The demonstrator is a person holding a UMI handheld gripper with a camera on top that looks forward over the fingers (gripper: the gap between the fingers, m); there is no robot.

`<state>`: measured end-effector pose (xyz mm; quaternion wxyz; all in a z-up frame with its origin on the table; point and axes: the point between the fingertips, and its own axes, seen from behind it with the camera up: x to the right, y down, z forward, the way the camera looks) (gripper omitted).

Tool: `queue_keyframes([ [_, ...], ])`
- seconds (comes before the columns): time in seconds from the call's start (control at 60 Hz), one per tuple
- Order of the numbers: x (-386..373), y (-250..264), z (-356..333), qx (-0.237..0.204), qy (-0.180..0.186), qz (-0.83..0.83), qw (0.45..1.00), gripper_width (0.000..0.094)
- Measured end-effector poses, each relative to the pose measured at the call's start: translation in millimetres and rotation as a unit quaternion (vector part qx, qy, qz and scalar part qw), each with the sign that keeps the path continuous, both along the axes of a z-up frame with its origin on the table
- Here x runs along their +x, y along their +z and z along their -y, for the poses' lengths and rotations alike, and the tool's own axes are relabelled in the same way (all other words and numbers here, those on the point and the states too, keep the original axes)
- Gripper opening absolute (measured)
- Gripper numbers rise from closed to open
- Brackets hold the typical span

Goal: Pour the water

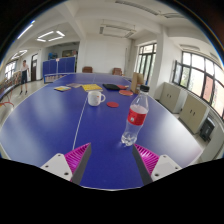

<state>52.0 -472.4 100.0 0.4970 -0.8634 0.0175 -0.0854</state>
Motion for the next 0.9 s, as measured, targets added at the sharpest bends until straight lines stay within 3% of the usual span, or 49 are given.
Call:
queue_keyframes([
  [0.133,68.2,-5.4,-58.7,0.031,-0.019,-0.007,0.999,0.0849],
  [0.3,99.9,-3.9,-134.4,0.076,0.002,-0.014,0.997,0.0811],
  [0.367,100.6,-3.9,-155.5,0.087,0.014,-0.016,0.996,0.0715],
  [0.433,103.8,-5.1,-165.7,0.097,0.015,-0.016,0.995,0.0533],
  [0.633,107.5,-1.2,-174.7,0.135,0.017,-0.026,0.990,0.0374],
  [0.783,108.1,0.4,-174.7,0.133,0.011,-0.027,0.991,0.0367],
  [0.9,135.7,25.8,-181.7,0.139,-0.018,0.000,0.990,0.0370],
])
